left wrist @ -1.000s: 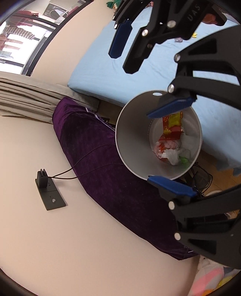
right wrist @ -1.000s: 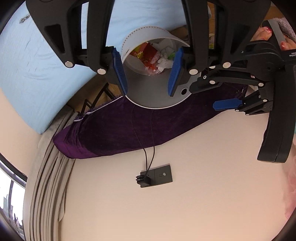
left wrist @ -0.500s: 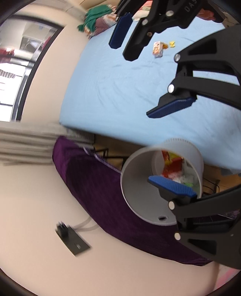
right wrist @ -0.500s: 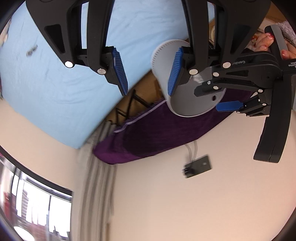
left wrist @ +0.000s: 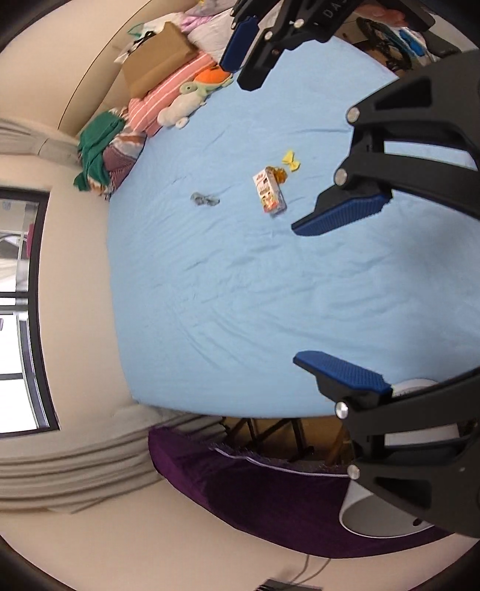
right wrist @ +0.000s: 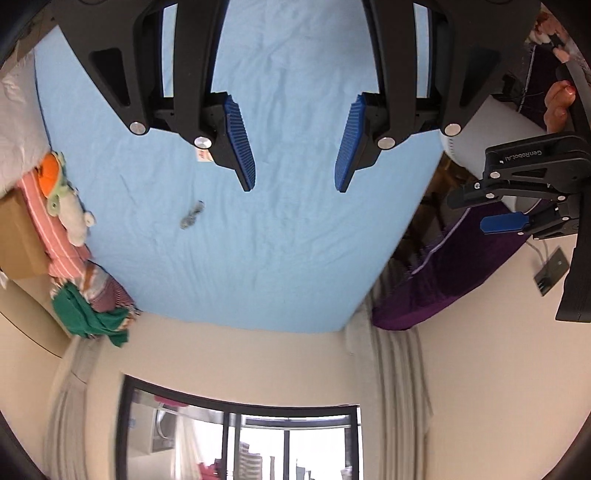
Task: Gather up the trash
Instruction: 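Move both open tools back over the bed, then grasp the Anchor milk carton with the left tool and lift it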
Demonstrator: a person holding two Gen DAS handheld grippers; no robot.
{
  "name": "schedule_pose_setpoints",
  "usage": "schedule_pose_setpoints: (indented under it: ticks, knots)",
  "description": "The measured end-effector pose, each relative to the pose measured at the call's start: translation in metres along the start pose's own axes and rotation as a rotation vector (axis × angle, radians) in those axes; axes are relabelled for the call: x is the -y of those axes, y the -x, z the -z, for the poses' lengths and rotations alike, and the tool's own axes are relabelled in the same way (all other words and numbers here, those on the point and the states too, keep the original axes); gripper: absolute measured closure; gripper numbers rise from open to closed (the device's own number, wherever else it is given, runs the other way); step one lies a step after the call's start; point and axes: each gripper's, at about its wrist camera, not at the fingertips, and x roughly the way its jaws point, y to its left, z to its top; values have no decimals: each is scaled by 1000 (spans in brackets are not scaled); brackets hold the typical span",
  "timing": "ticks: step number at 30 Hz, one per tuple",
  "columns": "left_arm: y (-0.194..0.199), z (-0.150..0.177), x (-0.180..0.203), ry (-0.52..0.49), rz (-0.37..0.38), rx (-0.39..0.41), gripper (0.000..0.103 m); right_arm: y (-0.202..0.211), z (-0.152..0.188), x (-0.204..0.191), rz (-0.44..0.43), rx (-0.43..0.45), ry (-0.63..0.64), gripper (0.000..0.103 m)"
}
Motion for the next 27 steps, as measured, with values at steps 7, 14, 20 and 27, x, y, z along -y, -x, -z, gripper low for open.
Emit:
schedule_pose_setpoints:
  ticks: [7, 14, 20, 27]
  knots:
    - [-39, -28, 94, -128, 81, -22, 38, 0, 24, 103, 95, -12, -122, 60]
    - [-103, -41, 146, -216, 109, -82, 38, -43, 44, 184, 145, -58, -188, 60]
    - [-174, -41, 173, -283, 143, -143, 38, -102, 73, 208, 168, -112, -240, 60]
    - [-252, -33, 191, -390, 208, -194, 38, -176, 104, 210, 177, -167, -301, 60]
